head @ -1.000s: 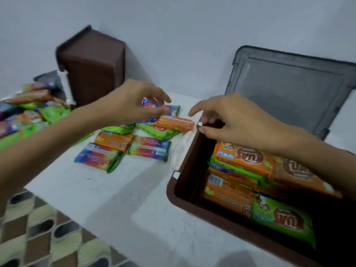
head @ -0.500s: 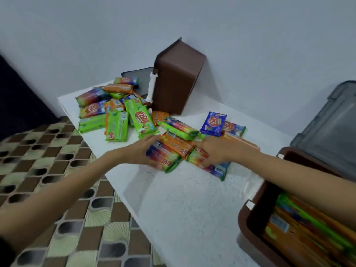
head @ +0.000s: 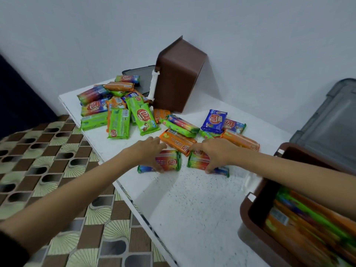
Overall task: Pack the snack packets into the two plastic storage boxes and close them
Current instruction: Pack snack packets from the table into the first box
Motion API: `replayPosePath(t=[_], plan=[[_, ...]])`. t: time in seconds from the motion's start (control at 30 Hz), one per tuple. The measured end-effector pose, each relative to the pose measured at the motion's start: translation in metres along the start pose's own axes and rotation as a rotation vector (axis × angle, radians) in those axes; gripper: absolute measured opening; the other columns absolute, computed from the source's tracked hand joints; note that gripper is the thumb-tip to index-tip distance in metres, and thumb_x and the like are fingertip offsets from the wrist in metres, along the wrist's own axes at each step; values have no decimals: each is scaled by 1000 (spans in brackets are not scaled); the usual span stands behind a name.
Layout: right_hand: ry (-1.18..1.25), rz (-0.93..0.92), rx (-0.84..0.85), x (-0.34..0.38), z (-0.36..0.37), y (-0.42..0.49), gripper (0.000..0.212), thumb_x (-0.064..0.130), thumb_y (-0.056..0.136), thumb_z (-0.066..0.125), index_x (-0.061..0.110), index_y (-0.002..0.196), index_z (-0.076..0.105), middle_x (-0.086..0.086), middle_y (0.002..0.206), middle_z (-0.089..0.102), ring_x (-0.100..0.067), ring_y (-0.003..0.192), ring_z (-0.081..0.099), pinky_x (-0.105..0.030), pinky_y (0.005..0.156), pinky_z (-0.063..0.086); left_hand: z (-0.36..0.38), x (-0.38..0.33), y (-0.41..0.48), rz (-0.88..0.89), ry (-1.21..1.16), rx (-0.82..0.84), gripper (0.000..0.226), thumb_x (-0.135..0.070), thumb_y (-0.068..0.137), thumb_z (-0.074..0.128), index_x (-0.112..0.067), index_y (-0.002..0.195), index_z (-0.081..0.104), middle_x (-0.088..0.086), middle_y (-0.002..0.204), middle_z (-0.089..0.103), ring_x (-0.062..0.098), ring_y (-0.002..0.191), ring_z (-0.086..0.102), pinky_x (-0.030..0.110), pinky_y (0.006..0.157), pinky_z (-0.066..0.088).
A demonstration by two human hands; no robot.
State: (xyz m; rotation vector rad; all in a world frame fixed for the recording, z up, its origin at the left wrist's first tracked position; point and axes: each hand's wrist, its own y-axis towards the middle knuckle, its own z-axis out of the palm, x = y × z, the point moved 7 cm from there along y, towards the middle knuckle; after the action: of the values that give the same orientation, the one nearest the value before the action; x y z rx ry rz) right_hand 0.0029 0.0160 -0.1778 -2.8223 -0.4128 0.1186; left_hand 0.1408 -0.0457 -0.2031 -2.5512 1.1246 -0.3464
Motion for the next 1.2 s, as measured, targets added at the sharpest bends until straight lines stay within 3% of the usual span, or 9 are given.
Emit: replayPosePath(t=[0.13,0.4,0.6,0.73,0.8,0.9,1.07,1.13,1.2], plan=[[17,28,59,-7,5,-3,87,44,71,75,32,143,27,-3,120,58,-19,104,55,-30,80,45,-5,-9,-3,217,-45,-44,82,-42,79,68,-20,145,24,3,144,34,21,125,42,34,99,42],[194,26,81,-9,5,2,77,32,71,76,33,137,34,-3,119,57,-13,91,49,-25,76,43,-5,-3,-12,278,-161,-239,73,-45,74,72,-27,137,40,0,130,49,17,111,50,20,86,40],[383,107,-258,-27,-40,-22,77,30,66,78,35,132,41,-2,114,58,-17,96,51,-26,80,44,-31,3,-21,291,-133,-273,71,-44,70,75,-29,133,44,-1,115,53,17,98,53,26,80,48],[418,217,-429,-53,-74,-68,77,27,62,80,37,129,44,-6,103,53,-24,95,53,-27,76,39,-87,-3,-36,343,-159,-405,70,-40,71,75,-27,133,45,-1,117,53,11,96,49,11,75,39],[435,255,-441,-62,-87,-96,75,30,61,82,39,126,46,-7,105,55,-23,93,52,-28,78,39,-118,-20,-42,410,-158,-470,71,-46,70,73,-27,133,45,0,115,54,12,97,52,9,73,40],[428,301,-438,-67,-99,-149,74,32,60,82,41,124,46,-4,105,56,-21,93,55,-28,79,42,-154,-66,-52,549,-67,-530,72,-57,68,59,-30,132,44,0,111,55,15,96,54,20,73,49],[408,402,-422,-62,-98,-246,75,35,55,85,53,113,39,9,99,56,-11,84,55,-7,65,33,-194,-158,-78,832,-8,-601,69,-57,72,57,-28,134,44,-1,112,56,13,94,54,25,75,48],[417,439,-388,-56,-87,-277,78,46,47,85,63,105,36,23,97,54,-2,84,57,-9,67,38,-198,-194,-84,956,-13,-577,69,-56,74,58,-28,135,43,-1,114,56,9,97,52,22,79,44],[430,505,-329,-53,-68,-303,72,50,46,80,70,99,34,20,99,56,-5,88,58,-16,70,46,-195,-229,-88,1065,3,-536,69,-57,76,58,-27,136,43,-1,117,56,6,100,48,19,81,41]])
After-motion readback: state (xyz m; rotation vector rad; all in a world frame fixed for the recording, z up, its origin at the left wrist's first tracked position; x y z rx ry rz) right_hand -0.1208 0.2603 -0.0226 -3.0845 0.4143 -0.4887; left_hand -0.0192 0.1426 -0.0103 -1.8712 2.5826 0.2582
